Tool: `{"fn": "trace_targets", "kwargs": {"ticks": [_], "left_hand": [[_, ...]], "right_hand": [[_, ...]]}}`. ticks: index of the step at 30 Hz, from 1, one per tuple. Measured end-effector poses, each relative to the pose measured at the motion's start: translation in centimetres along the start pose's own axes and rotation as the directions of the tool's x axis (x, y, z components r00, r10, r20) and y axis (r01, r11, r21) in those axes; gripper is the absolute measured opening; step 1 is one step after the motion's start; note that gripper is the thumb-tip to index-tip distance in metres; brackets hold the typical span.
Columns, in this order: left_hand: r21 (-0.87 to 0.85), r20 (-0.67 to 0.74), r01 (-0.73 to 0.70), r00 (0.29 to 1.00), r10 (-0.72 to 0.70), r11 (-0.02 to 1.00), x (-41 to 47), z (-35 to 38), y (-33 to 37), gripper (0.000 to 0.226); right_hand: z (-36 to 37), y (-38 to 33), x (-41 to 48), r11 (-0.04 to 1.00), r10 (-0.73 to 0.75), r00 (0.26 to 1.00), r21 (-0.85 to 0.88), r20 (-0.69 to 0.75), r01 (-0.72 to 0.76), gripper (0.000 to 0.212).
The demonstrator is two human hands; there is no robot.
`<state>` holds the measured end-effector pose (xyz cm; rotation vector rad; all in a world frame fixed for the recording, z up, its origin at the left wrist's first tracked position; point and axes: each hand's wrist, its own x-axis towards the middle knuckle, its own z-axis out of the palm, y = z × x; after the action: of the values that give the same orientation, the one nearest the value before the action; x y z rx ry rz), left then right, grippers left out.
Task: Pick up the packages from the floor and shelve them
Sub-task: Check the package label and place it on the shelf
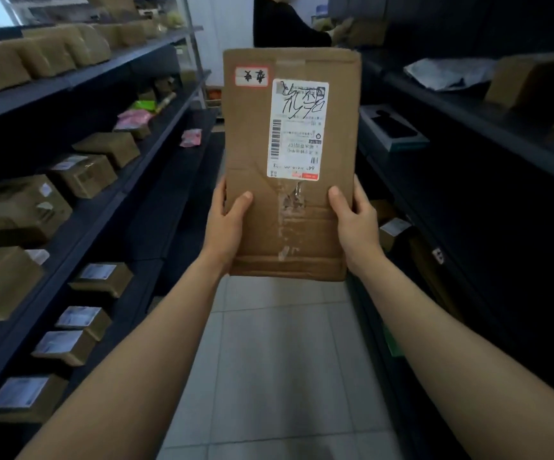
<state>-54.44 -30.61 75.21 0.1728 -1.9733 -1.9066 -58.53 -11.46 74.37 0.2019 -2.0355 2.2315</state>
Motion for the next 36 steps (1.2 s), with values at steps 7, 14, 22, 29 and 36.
{"fn": "trace_targets", "kwargs": {"ticks": [7, 14, 22, 29, 36], "left_hand": [[-0.021, -0.017, 0.024, 1.000, -0.024, 0.999, 5.1, 2.4, -1.3, 0.056], [-0.026, 0.054, 0.036, 0.998, -0.035, 0.999, 10.0, 3.6, -2.9, 0.053], [-0.064, 0.232, 0.073, 0.971, -0.056, 0.995, 18.5, 3.3, -4.7, 0.050], [-0.056, 0.382, 0.113, 0.920, -0.083, 0.992, 26.1, 1.8, -7.3, 0.050], [0.007, 0.573, 0.204, 0.802, -0.171, 0.979, 26.8, 6.5, -10.8, 0.055]], "right_hand": [[-0.2, 1.4, 5.7, 1.000, 0.009, 1.000, -0.011, -0.011, -0.009, 0.057], [0.3, 2.9, 9.8, 1.000, 0.009, 0.996, -0.008, -0.085, -0.010, 0.055], [3.6, 4.2, 13.8, 0.999, -0.034, 0.957, -0.040, -0.287, 0.024, 0.056], [8.2, 5.7, 16.2, 1.000, 0.024, 0.898, 0.000, -0.439, -0.027, 0.061], [5.3, 7.5, 14.7, 0.990, 0.106, 0.777, -0.012, -0.621, -0.144, 0.064]]}}
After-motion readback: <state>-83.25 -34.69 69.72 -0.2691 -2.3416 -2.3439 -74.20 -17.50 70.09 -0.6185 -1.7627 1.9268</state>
